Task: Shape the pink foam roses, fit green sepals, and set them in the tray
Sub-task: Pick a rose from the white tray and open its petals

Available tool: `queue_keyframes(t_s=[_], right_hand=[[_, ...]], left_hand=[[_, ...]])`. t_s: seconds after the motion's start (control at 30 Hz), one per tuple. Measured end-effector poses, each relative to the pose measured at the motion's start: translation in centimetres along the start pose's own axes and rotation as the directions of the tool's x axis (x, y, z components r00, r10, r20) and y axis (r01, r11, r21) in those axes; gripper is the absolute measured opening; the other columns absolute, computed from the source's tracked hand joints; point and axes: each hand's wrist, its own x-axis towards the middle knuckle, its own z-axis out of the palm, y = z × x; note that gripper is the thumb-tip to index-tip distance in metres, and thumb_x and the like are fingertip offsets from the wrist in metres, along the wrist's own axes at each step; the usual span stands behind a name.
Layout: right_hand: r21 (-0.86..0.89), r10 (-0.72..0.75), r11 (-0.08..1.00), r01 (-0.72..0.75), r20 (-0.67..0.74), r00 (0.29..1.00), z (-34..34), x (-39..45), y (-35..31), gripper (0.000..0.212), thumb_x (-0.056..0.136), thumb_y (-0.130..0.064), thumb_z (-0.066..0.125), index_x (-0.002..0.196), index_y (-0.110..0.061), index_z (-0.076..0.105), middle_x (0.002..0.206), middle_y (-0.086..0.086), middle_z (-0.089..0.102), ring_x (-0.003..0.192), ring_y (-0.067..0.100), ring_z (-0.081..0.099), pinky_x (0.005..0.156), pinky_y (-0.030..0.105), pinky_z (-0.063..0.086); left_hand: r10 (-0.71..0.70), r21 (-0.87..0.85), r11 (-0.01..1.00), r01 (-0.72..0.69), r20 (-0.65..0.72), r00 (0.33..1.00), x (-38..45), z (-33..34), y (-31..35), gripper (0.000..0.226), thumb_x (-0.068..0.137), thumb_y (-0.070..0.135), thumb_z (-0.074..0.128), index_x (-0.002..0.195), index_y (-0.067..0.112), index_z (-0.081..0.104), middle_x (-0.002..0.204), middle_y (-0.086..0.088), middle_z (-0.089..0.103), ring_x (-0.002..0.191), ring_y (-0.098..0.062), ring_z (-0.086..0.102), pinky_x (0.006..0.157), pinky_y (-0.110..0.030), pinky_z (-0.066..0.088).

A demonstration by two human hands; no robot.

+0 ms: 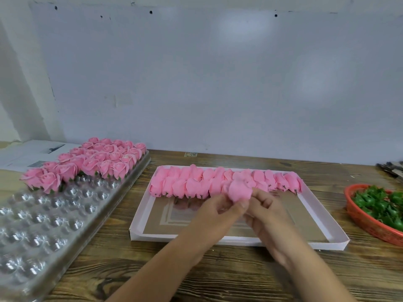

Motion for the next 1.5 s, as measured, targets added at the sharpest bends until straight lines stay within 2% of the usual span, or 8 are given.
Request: queue_keyframes(t_s=[0.23,0.37,0.67,0.9,1.13,1.3,1.4,1.5], right_hand=[[-0.078,-0.011,0.997,0.019,0.101,0.995,1.4,-1.3,1.2,0.039,0.082,0.01,0.066,0.116,-0.008,0.07,0.117,0.015,0.07,0.113,0.028,0.066,0.094,0.036,0.055],[-0.001,0.096,0.995,-0.099,0.252,0.963,2.0,-1.8,1.4,0.029,0.084,0.005,0.064,0.104,-0.012,0.075,0.103,0.01,0.073,0.097,0.02,0.068,0.084,0.026,0.054],[0.243,0.296,0.883,-0.401,0.375,0.879,2.0,-1.9,1.4,0.035,0.072,-0.009,0.083,0.104,-0.002,0.072,0.09,0.012,0.068,0.079,0.015,0.064,0.065,0.022,0.054],[0.23,0.433,0.804,-0.548,0.404,0.805,1.5,-1.9,1.1,0.05,0.066,-0.003,0.083,0.113,0.004,0.069,0.096,0.022,0.064,0.072,0.024,0.063,0.06,0.024,0.054],[0.272,0.546,0.696,-0.664,0.4,0.736,2.0,-2.2,1.1,0.035,0.082,-0.001,0.057,0.115,0.012,0.056,0.093,0.023,0.059,0.066,0.025,0.06,0.057,0.026,0.056],[-0.041,0.51,0.853,-0.52,0.275,0.815,2.8,-2.3,1.4,0.034,0.094,-0.03,0.057,0.102,0.002,0.068,0.091,0.017,0.068,0.07,0.02,0.063,0.064,0.026,0.055],[-0.362,0.237,0.91,-0.203,0.052,0.97,3.3,-2.7,2.2,0.02,0.093,-0.025,0.066,0.108,-0.011,0.065,0.082,0.006,0.073,0.072,0.017,0.065,0.069,0.031,0.057],[-0.462,0.03,0.887,-0.009,0.039,0.999,3.9,-3.0,2.8,0.019,0.087,-0.011,0.072,0.101,-0.023,0.068,0.083,0.011,0.073,0.073,0.019,0.065,0.07,0.032,0.058]], left_hand=[[0.052,-0.233,0.97,-0.071,-0.088,0.995,-0.2,0.6,-0.5,0.033,0.077,0.043,0.078,0.108,0.032,0.074,0.106,0.004,0.076,0.105,-0.012,0.07,0.09,-0.025,0.056],[0.036,-0.287,0.955,-0.071,-0.124,0.992,-0.7,0.1,-0.8,0.016,0.08,0.022,0.076,0.096,0.026,0.076,0.11,0.007,0.076,0.102,-0.009,0.071,0.077,-0.019,0.055],[0.089,-0.301,0.95,-0.081,0.011,0.996,-1.3,-1.1,-0.6,0.026,0.073,0.042,0.076,0.093,0.025,0.077,0.118,-0.001,0.073,0.116,-0.017,0.066,0.094,-0.041,0.056],[0.115,-0.31,0.945,-0.107,0.008,0.993,-1.4,-0.7,-1.1,0.029,0.076,0.044,0.075,0.086,0.017,0.068,0.086,-0.005,0.067,0.073,-0.019,0.059,0.045,-0.023,0.043],[0.261,-0.124,0.946,-0.299,-0.256,0.931,-1.0,-0.7,-1.2,0.036,0.08,0.047,0.061,0.06,0.018,0.055,0.061,0.001,0.046,0.057,-0.008,0.042,0.053,-0.018,0.038],[0.241,-0.05,0.958,-0.284,-0.402,0.884,-0.6,-0.9,-1.8,0.047,0.095,0.031,0.06,0.061,0.001,0.047,0.056,-0.002,0.038,0.052,-0.01,0.036,0.047,-0.019,0.032],[0.161,-0.022,0.98,-0.195,-0.482,0.861,-0.2,-1.0,-2.2,0.045,0.099,0.024,0.058,0.065,-0.004,0.05,0.055,-0.004,0.04,0.052,-0.009,0.038,0.048,-0.017,0.032],[0.117,-0.031,0.988,-0.152,-0.493,0.862,-0.1,-0.8,-2.1,0.046,0.097,0.026,0.06,0.058,0.004,0.052,0.051,0.001,0.042,0.049,-0.005,0.04,0.047,-0.015,0.035]])
